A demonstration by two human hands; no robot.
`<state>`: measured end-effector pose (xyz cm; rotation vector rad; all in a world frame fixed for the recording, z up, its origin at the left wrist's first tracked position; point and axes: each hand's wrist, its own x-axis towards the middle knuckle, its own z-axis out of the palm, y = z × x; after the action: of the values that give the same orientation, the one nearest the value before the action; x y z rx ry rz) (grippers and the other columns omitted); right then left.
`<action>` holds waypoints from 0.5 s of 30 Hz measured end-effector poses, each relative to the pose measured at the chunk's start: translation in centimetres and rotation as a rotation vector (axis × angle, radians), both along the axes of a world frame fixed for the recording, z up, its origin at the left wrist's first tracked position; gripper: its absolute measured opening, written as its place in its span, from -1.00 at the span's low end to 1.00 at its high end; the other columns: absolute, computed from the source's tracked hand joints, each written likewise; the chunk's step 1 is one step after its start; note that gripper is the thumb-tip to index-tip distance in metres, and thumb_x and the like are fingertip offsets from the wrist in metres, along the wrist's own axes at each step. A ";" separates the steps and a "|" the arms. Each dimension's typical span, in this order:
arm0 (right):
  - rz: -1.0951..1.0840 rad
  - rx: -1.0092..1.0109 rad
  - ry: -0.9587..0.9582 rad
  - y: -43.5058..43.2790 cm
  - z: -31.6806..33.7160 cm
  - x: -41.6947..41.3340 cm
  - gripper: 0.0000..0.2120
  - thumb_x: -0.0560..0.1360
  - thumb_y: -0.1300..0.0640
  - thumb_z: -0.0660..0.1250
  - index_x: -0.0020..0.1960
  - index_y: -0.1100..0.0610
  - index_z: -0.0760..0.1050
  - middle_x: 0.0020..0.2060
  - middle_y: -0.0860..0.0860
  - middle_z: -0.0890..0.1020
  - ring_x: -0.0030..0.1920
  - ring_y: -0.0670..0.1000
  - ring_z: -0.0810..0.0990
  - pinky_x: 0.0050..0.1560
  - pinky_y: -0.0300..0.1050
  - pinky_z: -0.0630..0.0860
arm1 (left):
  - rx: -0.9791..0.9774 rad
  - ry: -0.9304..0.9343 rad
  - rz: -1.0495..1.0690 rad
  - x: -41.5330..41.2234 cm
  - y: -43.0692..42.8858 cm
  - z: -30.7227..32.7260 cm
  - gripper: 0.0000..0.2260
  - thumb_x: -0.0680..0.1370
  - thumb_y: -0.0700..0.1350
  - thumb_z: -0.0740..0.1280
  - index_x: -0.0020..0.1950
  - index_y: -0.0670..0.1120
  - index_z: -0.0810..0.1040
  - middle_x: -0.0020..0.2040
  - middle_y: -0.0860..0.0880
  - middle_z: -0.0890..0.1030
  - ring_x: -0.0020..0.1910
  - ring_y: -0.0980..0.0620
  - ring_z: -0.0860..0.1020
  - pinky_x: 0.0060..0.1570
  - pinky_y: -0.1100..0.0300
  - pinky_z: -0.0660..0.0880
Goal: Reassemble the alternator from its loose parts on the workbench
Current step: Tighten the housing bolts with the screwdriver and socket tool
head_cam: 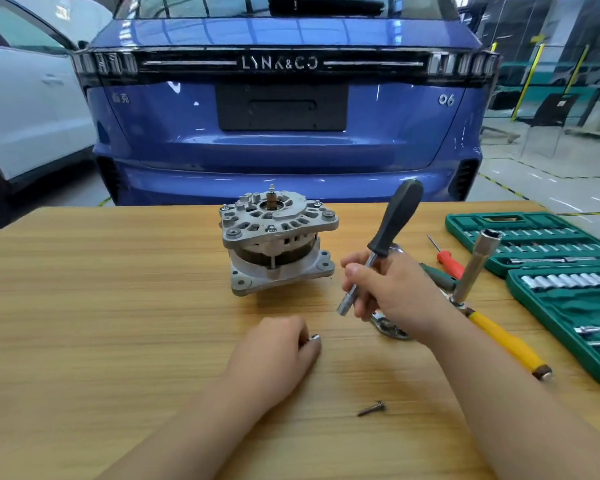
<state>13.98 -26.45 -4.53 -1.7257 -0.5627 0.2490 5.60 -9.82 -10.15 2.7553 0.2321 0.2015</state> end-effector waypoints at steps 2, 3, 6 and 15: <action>-0.091 -0.010 0.027 -0.9 -1.2 -0.2 -0.91 0.60 0.19 0.25 0.00 0.15 0.53 -0.31 0.05 0.64 -0.46 0.01 0.55 -0.42 -0.10 0.53 | -0.163 -0.043 -0.032 0.0 0.2 0.1 -0.77 0.57 0.17 0.23 -0.19 0.08 0.48 -0.24 0.14 0.58 -0.21 0.14 0.53 -0.22 0.14 0.46; -0.134 -0.014 0.045 -1.2 -1.5 -0.1 -0.90 0.61 0.17 0.25 -0.02 0.15 0.53 -0.31 0.08 0.64 -0.46 0.01 0.54 -0.42 -0.09 0.52 | -0.335 -0.067 -0.033 0.0 0.4 0.3 -0.77 0.59 0.14 0.23 -0.21 0.08 0.47 -0.29 0.16 0.56 -0.28 0.18 0.51 -0.26 0.17 0.42; -0.189 -0.048 0.042 -1.4 -1.6 0.3 -0.84 0.61 0.12 0.23 -0.08 0.15 0.54 -0.41 0.04 0.61 -0.48 -0.02 0.52 -0.43 -0.16 0.51 | -1.193 -0.085 -0.065 0.0 0.7 1.4 -0.76 0.64 -0.09 0.18 -0.21 -0.04 0.50 -0.31 0.01 0.54 -0.41 0.07 0.48 -0.36 0.15 0.42; -0.007 -0.095 -0.034 0.6 -2.1 -1.1 -0.87 0.60 0.20 0.25 -0.10 0.16 0.51 -0.40 -0.03 0.60 -0.49 -0.05 0.53 -0.42 -0.21 0.50 | -1.598 0.001 -0.002 0.5 0.7 1.7 -0.83 0.56 -0.13 0.25 0.00 -0.17 0.59 -0.31 -0.07 0.56 -0.50 0.04 0.43 -0.52 0.21 0.39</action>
<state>12.84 -25.86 -6.63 -1.8269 -0.5777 0.2449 6.08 -9.17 -8.41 1.1676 0.2293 -0.0202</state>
